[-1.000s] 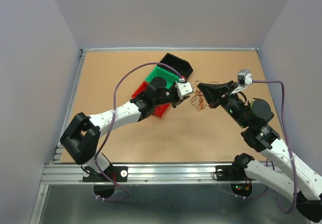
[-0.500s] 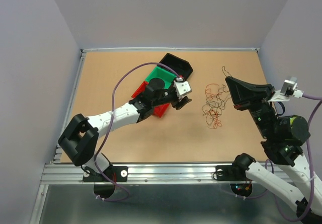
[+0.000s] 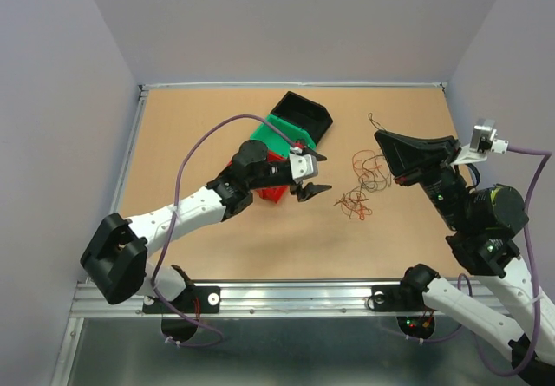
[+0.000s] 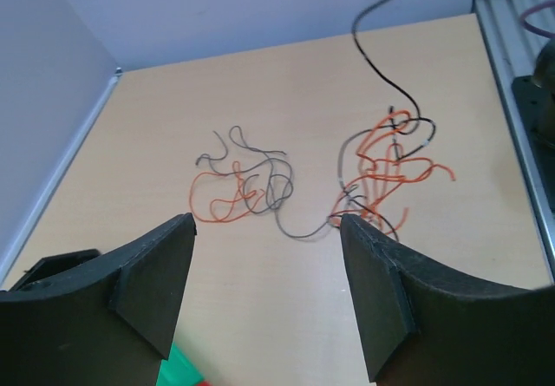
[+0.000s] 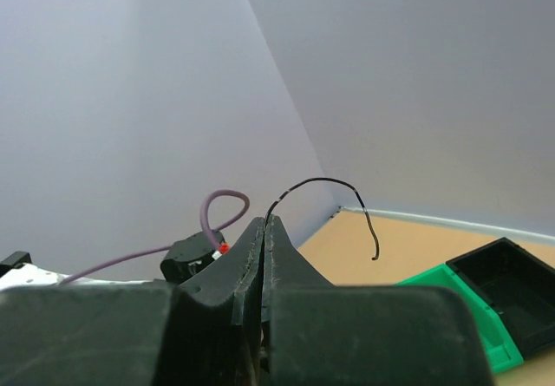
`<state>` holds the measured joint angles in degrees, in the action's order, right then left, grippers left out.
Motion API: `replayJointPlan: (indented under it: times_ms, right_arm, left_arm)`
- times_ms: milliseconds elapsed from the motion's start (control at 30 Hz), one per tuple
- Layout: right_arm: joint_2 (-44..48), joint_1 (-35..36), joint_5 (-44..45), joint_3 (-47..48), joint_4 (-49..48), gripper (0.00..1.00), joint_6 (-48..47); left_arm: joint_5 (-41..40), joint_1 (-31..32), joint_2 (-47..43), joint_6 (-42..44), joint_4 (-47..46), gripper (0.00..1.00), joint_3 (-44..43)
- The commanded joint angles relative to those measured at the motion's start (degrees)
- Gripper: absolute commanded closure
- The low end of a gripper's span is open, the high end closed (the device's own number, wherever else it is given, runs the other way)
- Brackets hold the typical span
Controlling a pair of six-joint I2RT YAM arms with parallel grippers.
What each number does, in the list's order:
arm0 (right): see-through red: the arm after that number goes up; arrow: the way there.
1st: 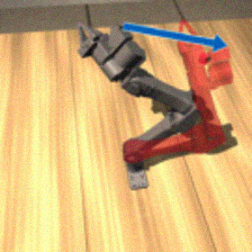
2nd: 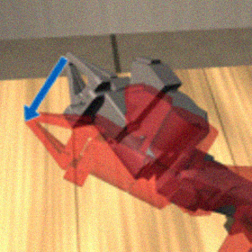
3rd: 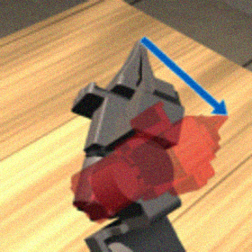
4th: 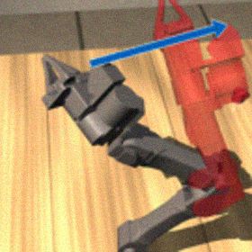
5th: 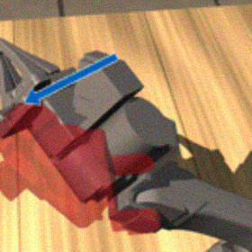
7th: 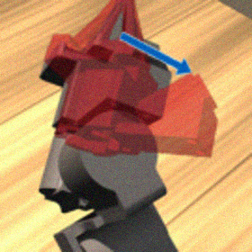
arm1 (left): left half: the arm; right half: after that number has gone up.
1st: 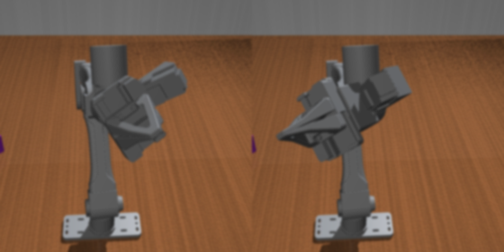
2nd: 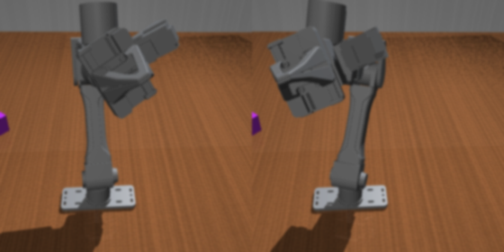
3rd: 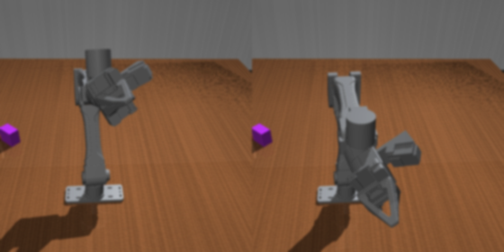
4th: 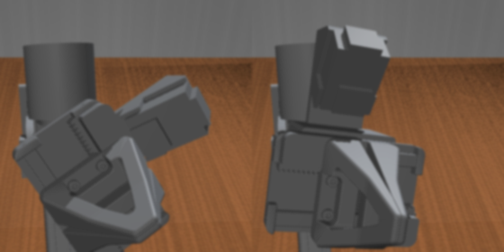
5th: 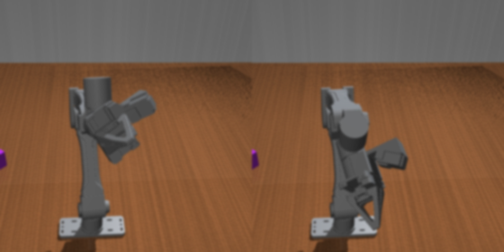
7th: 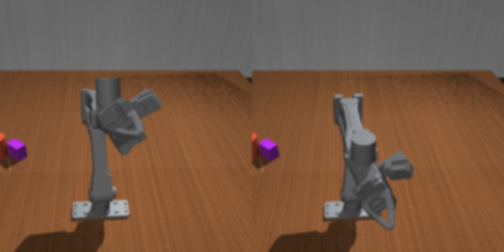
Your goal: Untangle the cables
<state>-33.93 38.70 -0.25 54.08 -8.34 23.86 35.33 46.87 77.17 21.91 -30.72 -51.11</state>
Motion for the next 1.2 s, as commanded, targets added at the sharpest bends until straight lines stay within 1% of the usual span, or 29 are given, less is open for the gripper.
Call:
replayJointPlan:
  times_ms: [0,100,200,367,433,467,533,600,733,867,933,967,1067,1167]
  right_arm:
    - [-0.2,0.3,-1.9,4.7,-1.2,0.99,1.5]
    - [-0.3,0.2,-1.1,5.2,-1.2,0.99,2.0]
    - [-0.9,0.2,-0.9,6.2,-1.2,0.99,2.2]
    - [-2.5,0.3,-1.3,8.0,-1.3,0.99,3.4]
    - [-3.3,0.2,-1.6,8.8,-1.5,0.99,3.6]
    - [-4.0,0.2,-2.1,9.3,-1.5,1.0,3.7]
    - [-4.8,0.2,-2.9,9.5,-1.7,0.99,4.0]
    - [-5.0,0.2,-3.1,9.4,-2.0,0.99,4.1]
    - [-5.3,0.2,-2.4,8.9,-2.9,0.99,4.4]
    - [-6.0,0.2,-3.2,8.7,-4.8,0.99,5.8]
    - [-6.2,0.2,-3.3,8.1,-7.4,1.0,6.7]
    - [-6.1,0.2,-3.1,6.9,-10.1,1.0,7.7]
    - [-6.4,0.3,-2.6,5.5,-14.2,0.99,9.4]
    - [-7.5,0.3,-2.8,5.4,-15.8,0.99,11.2]
  left_arm:
    - [10.2,0.4,0.3,2.2,-1.3,0.21,0.7]
    - [11.5,0.9,0.7,2.9,-1.4,0.21,1.5]
    - [11.0,1.2,1.4,2.2,-2.1,0.21,1.0]
    - [10.6,2.1,5.7,0.1,-2.4,0.21,-1.6]
    - [9.0,2.5,7.0,-0.2,-2.4,0.21,-2.4]
    - [8.3,3.0,7.8,-1.5,-2.7,0.21,-3.6]
    - [9.4,3.1,9.4,-4.1,-3.2,0.21,-5.5]
    - [10.0,3.6,9.8,-4.8,-3.7,0.21,-5.8]
    - [6.8,5.5,9.2,-2.6,-5.7,0.21,-3.5]
    - [6.2,6.6,9.9,-1.4,-6.7,0.21,-2.8]
    - [5.6,7.1,10.5,-0.7,-7.4,0.22,-2.6]
    - [4.7,7.2,11.1,-0.6,-7.7,0.23,-2.2]
    - [1.3,7.9,11.9,-0.4,-8.7,0.25,-2.4]
    - [-5.0,8.0,13.3,-1.5,-9.7,0.28,-3.2]
